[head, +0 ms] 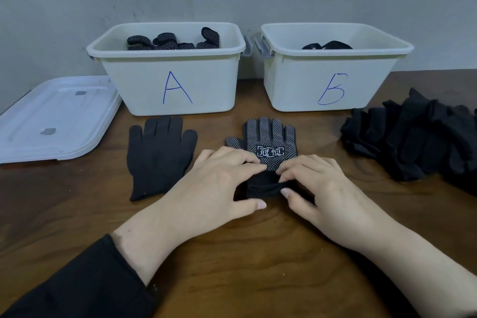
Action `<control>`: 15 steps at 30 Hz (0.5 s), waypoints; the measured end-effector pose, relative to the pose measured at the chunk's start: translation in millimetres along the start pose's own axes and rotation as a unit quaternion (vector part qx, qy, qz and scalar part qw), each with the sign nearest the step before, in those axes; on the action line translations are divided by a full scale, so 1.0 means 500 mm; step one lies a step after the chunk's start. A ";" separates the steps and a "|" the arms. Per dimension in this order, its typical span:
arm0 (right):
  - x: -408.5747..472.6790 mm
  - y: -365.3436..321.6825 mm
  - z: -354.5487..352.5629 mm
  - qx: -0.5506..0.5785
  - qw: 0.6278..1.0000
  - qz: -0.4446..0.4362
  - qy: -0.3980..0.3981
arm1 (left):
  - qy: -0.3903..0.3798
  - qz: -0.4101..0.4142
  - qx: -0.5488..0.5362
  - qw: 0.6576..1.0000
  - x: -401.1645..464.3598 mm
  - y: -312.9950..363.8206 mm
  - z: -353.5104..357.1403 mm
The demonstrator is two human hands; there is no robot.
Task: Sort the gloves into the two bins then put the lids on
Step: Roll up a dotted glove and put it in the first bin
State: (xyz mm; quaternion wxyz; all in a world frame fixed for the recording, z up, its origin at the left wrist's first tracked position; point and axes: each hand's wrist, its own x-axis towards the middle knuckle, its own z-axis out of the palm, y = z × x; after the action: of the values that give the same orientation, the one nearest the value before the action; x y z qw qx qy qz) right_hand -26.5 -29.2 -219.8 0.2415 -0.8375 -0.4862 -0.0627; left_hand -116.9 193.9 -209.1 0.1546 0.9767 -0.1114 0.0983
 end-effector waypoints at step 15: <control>0.019 0.013 -0.012 0.034 0.999 0.040 -0.001 | 0.072 -0.074 -0.077 0.992 0.011 0.017 0.002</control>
State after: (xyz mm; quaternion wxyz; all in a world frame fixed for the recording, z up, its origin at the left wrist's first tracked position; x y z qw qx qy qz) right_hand -15.5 -27.4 -213.4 0.2718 -0.8474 -0.4548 -0.0360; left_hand -113.6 184.5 -206.2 0.2437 0.9579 -0.0345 0.1479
